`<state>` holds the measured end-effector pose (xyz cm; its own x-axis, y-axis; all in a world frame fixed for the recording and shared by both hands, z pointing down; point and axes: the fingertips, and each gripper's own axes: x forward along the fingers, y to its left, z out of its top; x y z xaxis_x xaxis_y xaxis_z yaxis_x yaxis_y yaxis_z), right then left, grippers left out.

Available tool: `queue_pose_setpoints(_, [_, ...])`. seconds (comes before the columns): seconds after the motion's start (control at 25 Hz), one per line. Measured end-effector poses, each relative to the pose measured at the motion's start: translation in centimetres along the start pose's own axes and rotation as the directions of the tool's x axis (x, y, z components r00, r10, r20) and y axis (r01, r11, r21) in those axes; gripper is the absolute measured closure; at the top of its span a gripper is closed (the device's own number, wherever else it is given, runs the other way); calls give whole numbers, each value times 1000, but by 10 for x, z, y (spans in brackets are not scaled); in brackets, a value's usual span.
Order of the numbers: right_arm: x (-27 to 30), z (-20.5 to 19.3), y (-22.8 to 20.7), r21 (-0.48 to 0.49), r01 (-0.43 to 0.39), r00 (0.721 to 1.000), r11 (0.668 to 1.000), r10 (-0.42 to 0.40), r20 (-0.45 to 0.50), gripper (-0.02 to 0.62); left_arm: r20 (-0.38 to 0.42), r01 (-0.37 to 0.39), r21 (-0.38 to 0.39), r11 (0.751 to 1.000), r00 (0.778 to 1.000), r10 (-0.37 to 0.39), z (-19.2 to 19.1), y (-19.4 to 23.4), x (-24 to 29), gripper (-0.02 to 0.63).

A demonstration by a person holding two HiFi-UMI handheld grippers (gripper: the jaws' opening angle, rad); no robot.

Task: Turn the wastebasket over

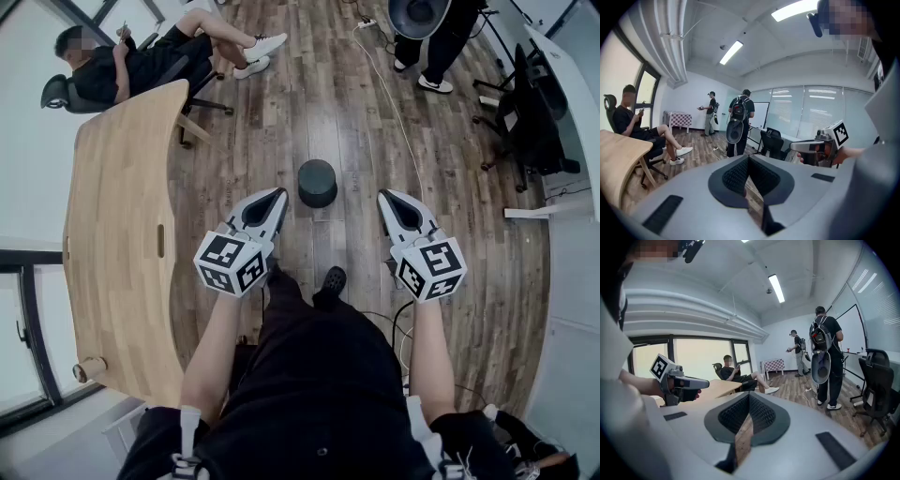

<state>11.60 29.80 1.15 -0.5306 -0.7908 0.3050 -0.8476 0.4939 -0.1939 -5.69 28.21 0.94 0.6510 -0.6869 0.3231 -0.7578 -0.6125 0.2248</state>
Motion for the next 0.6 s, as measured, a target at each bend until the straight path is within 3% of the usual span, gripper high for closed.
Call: queue_pose_setpoints(0.6, [-5,-1,-1,-13,-9,1000,1000,9,3,563,-8,-14,0,1000,1000,14,-2,-4,0,591])
